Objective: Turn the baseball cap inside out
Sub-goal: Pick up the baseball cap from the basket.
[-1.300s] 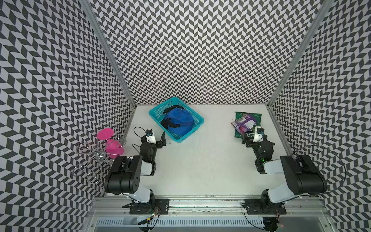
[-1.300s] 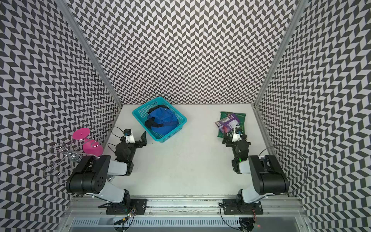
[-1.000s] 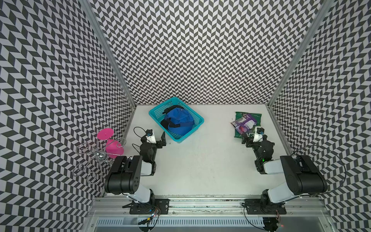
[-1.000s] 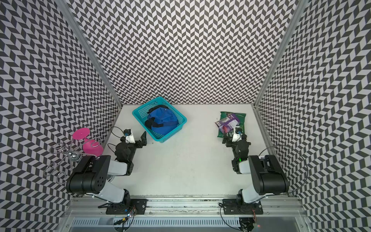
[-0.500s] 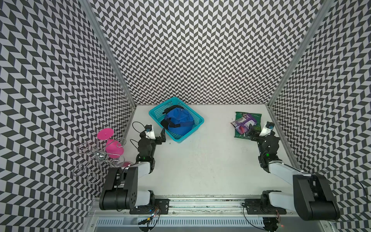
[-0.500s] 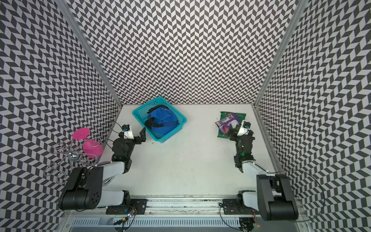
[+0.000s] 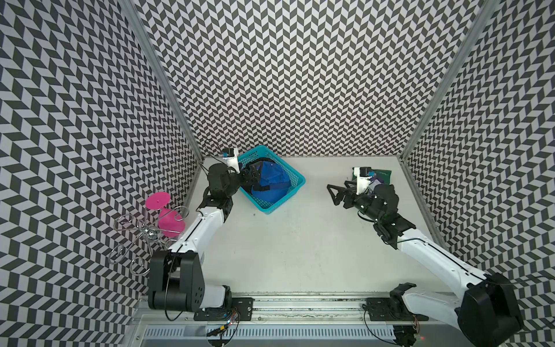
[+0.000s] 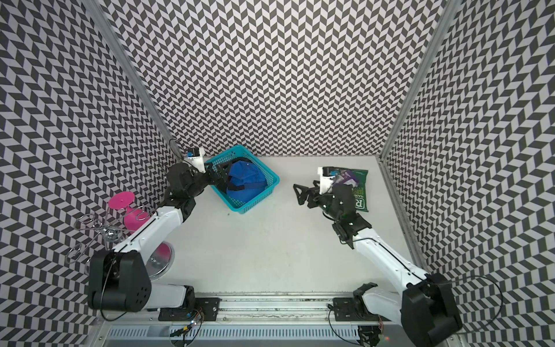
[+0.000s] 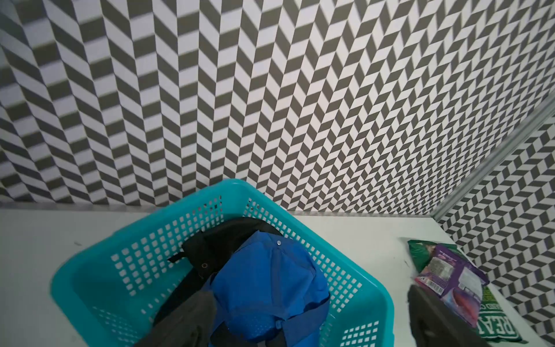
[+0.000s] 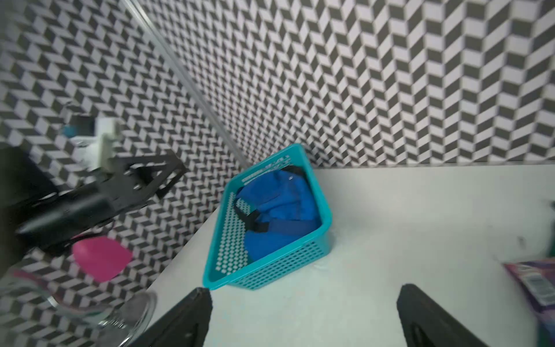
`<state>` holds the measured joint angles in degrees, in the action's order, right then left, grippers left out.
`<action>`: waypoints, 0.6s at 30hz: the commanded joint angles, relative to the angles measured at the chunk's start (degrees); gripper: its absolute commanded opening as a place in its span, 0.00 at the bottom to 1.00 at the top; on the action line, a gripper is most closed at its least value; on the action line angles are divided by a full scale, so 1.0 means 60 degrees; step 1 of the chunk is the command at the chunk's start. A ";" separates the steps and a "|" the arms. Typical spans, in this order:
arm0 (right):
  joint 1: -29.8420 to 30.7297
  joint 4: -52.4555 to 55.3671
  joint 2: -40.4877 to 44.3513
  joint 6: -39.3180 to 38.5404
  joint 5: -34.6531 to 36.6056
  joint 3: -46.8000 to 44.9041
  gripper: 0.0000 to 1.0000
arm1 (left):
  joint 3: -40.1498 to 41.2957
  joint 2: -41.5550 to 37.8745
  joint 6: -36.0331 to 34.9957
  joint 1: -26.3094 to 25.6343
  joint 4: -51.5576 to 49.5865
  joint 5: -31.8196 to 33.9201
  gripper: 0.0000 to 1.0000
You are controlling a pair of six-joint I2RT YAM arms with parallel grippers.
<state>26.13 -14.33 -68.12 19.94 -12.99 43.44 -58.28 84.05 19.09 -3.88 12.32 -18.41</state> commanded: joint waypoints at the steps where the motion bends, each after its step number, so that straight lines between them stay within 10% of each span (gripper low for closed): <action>1: 0.0635 0.0202 -0.0294 0.0121 0.0156 0.0352 1.00 | -0.1009 0.1340 0.1396 0.0009 -0.1575 -0.0242 1.00; 9: 0.1285 0.0389 -0.0914 0.0368 0.0572 0.0660 1.00 | -0.4057 0.4671 0.1840 0.0097 -0.2433 -0.0635 0.93; 18: 0.1285 0.0916 -0.1036 0.0009 0.1118 0.1131 1.00 | -0.5330 0.6416 0.1960 0.0111 -0.3046 -0.0965 0.64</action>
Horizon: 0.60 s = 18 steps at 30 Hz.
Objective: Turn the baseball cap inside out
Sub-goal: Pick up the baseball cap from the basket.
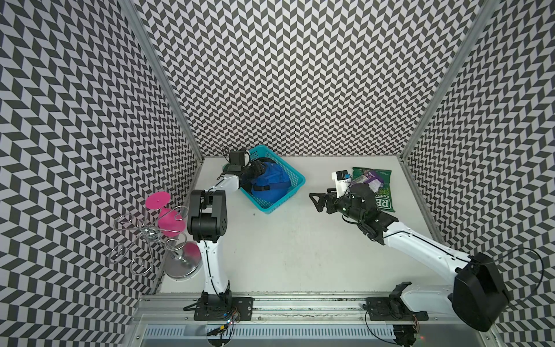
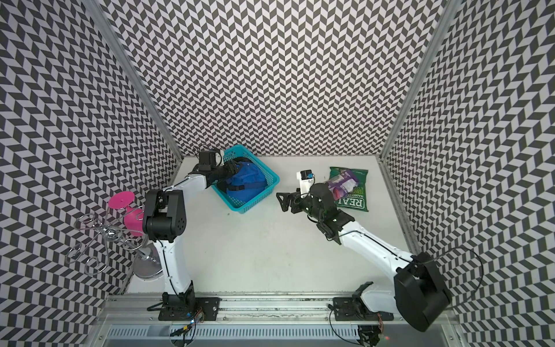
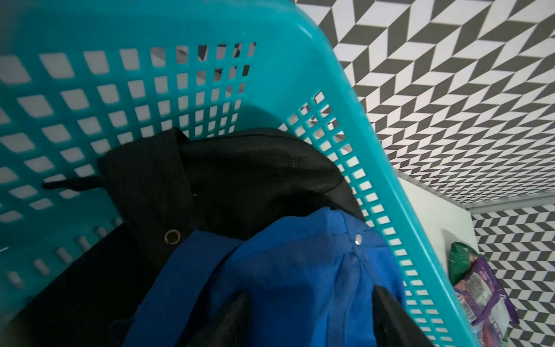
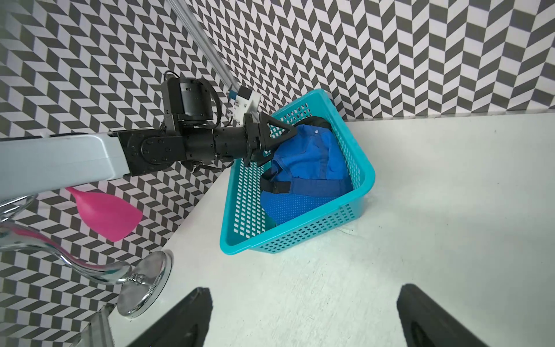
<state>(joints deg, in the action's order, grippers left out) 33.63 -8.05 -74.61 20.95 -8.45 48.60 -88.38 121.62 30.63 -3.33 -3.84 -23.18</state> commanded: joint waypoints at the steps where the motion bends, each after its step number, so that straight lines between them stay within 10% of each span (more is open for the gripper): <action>1: 0.0035 -0.0126 0.0063 -0.0169 0.0422 0.0265 1.00 | -0.0336 0.0213 -0.0003 0.0026 -0.0363 -0.0104 0.64; 7: 0.0035 -0.0016 0.0132 -0.0124 0.0600 0.0140 0.99 | -0.1056 0.0877 -0.0709 -0.0030 -0.1235 0.0296 0.52; 12: 0.0035 0.0070 0.0425 -0.0063 0.0877 -0.0116 1.00 | -0.0950 0.0576 -0.1032 -0.0087 -0.0991 0.0198 0.03; 18: 0.0028 0.0178 0.1139 -0.0269 0.1459 -0.0109 1.00 | 0.1209 -0.2040 -0.1163 -0.0196 0.1190 0.0069 0.00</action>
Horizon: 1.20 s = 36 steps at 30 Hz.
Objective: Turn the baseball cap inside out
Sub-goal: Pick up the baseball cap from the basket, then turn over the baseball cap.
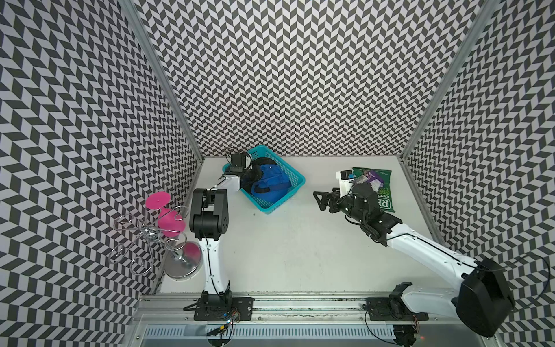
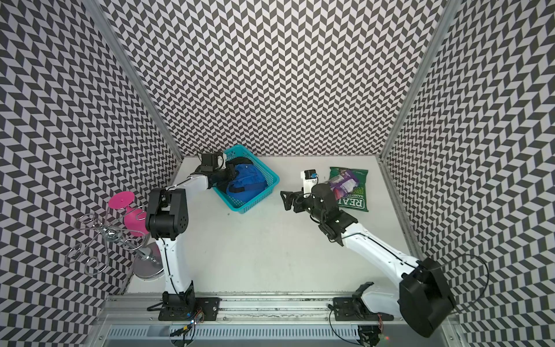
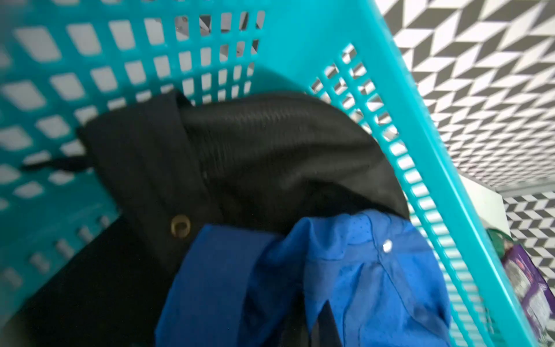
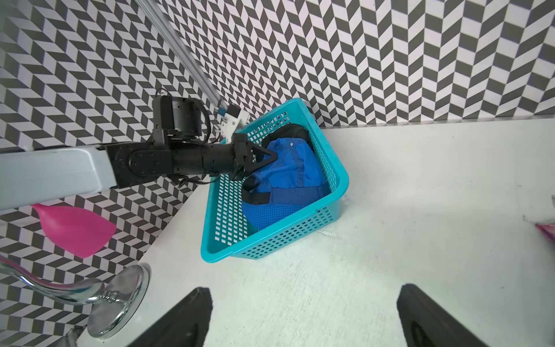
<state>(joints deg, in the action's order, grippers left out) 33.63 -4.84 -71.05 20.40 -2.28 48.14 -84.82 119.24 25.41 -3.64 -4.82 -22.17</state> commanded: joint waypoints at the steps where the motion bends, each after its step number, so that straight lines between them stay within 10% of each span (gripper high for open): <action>1: 0.0032 -0.0473 0.0682 -0.0202 0.0467 -0.0040 1.00 | 0.1059 -0.2156 -0.0293 -0.0208 0.1761 -0.0138 0.00; 15: 0.0019 -0.0651 0.0035 -0.0999 -0.1844 0.2145 1.00 | 0.3636 -0.6921 -0.0092 -0.1819 0.3825 -0.2141 0.00; 22: 0.0021 -0.0379 -0.0635 -0.2004 -0.3551 0.2461 1.00 | 0.3407 -0.7396 -0.0080 -0.2991 0.3909 -0.2325 0.00; 31: 0.0021 0.1711 -0.1097 -0.3392 -0.2637 0.2857 1.00 | 0.3482 -0.7735 0.0146 -0.3595 0.4241 -0.3394 0.00; 36: 0.0021 0.0685 -0.0931 -0.2728 -0.3151 0.2370 0.84 | 0.3766 -0.8184 0.0106 -0.3700 0.3885 -0.3702 0.00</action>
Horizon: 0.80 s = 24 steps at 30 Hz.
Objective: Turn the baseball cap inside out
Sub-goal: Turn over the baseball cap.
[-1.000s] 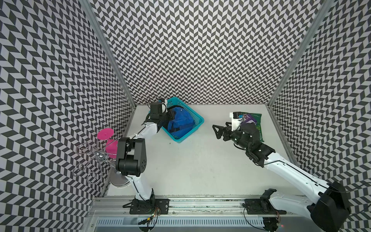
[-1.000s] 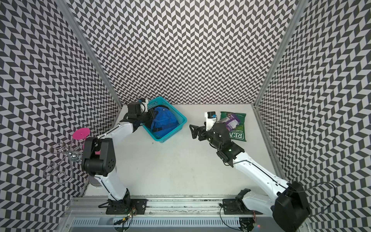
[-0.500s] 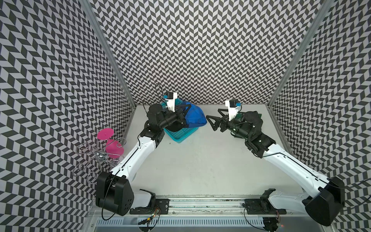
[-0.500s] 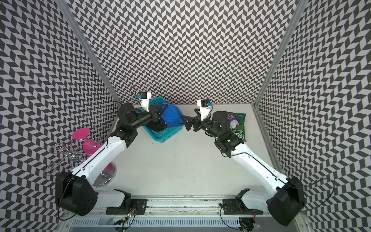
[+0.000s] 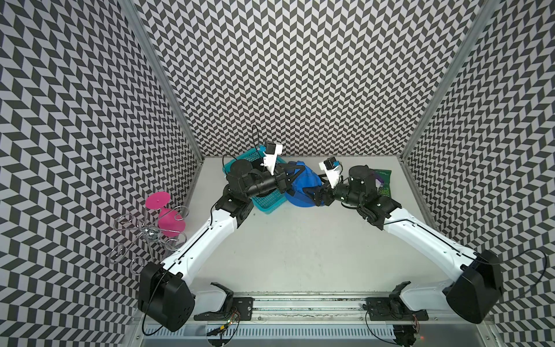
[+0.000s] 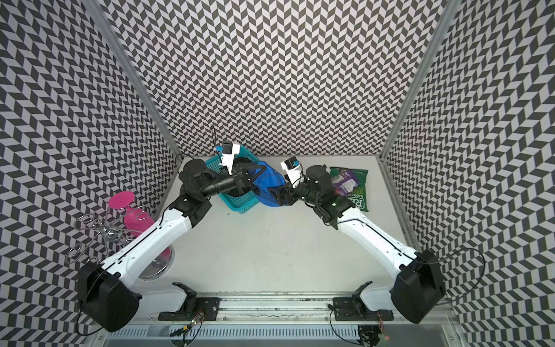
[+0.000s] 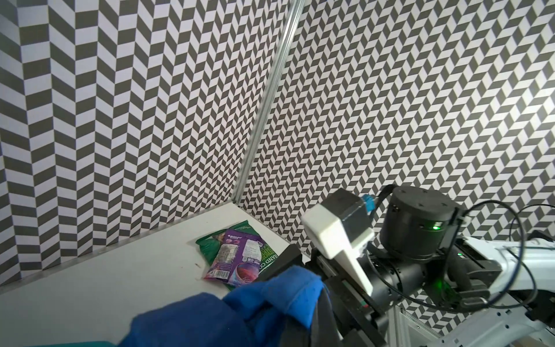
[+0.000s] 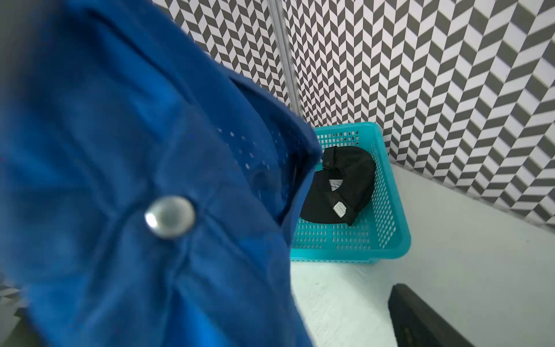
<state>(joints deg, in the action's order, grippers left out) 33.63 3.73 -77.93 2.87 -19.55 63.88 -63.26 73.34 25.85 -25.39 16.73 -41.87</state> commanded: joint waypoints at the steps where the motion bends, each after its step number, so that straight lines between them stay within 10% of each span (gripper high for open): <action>1: 0.0021 -0.0999 0.0208 0.0326 -0.0353 -0.0302 0.80 | 0.0276 -0.0637 0.0034 -0.0089 0.0284 -0.0370 0.00; 7: 0.0025 -0.1814 -0.0034 0.0704 -0.0570 -0.0079 0.41 | 0.0782 -0.0973 0.0221 -0.0080 0.0118 -0.0284 0.00; 12: -0.0072 -0.1988 0.0147 0.0257 -0.0086 -0.0160 0.00 | 0.0910 -0.1331 0.0059 -0.0087 -0.0614 0.0662 0.69; 19: -0.1543 -0.2337 0.0569 -0.0441 -0.2631 -0.0568 0.00 | 0.1818 -0.2486 0.0085 0.0040 -0.1629 0.4102 0.85; 24: -0.2744 -0.2103 0.0834 -0.0755 -0.5320 -0.0597 0.00 | 0.1872 -0.2434 0.0392 0.0873 -0.1733 0.2448 0.87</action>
<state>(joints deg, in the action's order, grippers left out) 18.92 -5.61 -75.70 0.40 -39.44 60.51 -52.21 58.54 27.09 -22.26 8.08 -24.84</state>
